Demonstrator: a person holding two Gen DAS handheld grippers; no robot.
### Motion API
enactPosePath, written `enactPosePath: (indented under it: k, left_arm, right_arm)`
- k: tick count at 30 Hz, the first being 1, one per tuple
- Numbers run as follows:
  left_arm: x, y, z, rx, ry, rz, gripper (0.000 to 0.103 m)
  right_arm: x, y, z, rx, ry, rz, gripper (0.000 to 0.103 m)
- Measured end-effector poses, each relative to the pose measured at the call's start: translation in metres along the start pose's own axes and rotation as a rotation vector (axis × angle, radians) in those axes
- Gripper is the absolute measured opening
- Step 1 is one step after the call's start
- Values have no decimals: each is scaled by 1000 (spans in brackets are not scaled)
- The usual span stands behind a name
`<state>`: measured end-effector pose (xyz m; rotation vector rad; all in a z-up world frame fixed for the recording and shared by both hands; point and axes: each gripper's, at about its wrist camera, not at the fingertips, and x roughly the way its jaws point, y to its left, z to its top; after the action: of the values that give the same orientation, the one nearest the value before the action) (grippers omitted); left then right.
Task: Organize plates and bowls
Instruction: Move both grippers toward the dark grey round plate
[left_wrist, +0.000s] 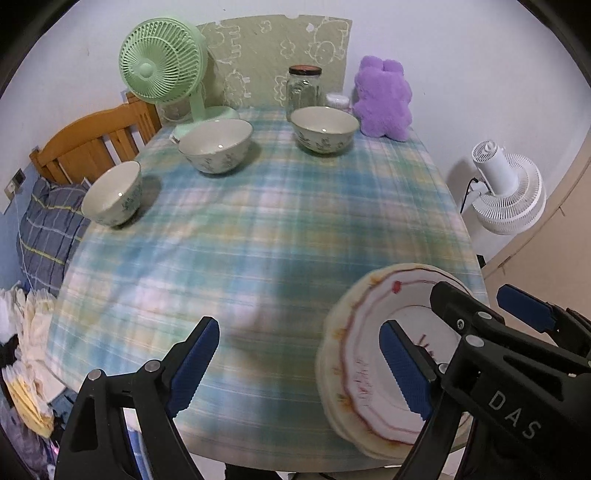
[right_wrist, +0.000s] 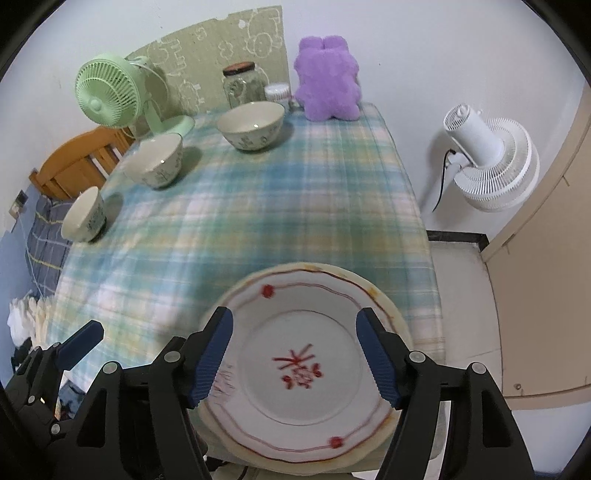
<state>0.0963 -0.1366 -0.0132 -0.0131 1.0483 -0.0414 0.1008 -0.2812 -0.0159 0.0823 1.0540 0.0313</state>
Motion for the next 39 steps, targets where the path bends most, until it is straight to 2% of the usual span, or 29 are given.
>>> enactPosePath:
  k: [6, 8, 16, 23, 27, 31, 34, 39]
  left_arm:
    - [-7, 41, 10, 40, -22, -5, 89]
    - [-11, 53, 11, 53, -43, -3, 89]
    - [-17, 115, 21, 100, -82, -41, 88]
    - [-16, 156, 35, 115, -99, -46, 87]
    - [-13, 175, 46, 90, -112, -28, 86]
    - [-9, 192, 57, 49, -116, 19, 80]
    - [-2, 210, 64, 26, -136, 44, 80]
    - [17, 246, 81, 5, -122, 48, 74]
  right_arm:
    - [-6, 43, 4, 15, -17, -36, 72]
    - [-9, 60, 5, 17, -29, -22, 72]
    - [-14, 122, 6, 60, -77, -50, 73]
    - [-8, 172, 13, 35, -108, -60, 81]
    - [-3, 192, 26, 34, -130, -46, 83]
    - [3, 209, 40, 11, -143, -13, 84]
    - [12, 225, 52, -9, -155, 21, 84]
    - [28, 260, 70, -49, -154, 11, 84]
